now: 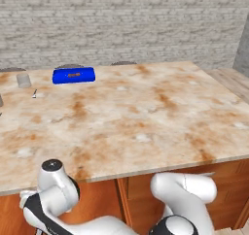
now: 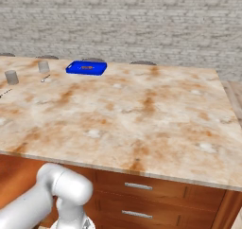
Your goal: Take the tongs from the drawer on the left and place them on the dining counter next to the tray containing the kebab skewer.
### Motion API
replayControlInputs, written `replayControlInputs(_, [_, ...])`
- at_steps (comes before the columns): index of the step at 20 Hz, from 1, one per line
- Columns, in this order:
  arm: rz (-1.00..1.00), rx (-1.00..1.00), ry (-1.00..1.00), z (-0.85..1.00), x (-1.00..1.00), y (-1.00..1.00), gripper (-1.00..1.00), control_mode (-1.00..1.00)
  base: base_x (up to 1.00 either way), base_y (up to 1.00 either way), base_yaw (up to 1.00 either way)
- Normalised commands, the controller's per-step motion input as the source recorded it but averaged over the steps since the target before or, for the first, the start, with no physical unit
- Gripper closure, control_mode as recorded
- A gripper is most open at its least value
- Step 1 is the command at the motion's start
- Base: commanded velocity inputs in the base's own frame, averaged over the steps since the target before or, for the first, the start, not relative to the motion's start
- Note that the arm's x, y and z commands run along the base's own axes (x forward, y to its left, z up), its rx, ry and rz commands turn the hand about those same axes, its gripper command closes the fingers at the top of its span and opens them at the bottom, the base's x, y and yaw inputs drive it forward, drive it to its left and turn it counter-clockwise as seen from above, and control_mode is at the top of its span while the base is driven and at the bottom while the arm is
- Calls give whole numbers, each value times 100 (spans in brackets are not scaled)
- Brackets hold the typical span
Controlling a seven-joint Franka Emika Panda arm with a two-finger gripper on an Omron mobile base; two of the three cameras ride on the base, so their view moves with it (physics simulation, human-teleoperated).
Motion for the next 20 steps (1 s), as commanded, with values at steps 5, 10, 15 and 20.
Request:
replayControlInputs(5, [11,0,0,85,-48,-34,100,-100,0,0,0])
replayControlInputs(10, [14,1,0,100,-37,-47,100,-100,0,0,0])
replayControlInputs(15, [13,5,0,100,-2,-83,100,-100,0,0,0])
replayControlInputs(20, [9,10,-6,96,3,-100,100,-100,0,0,0])
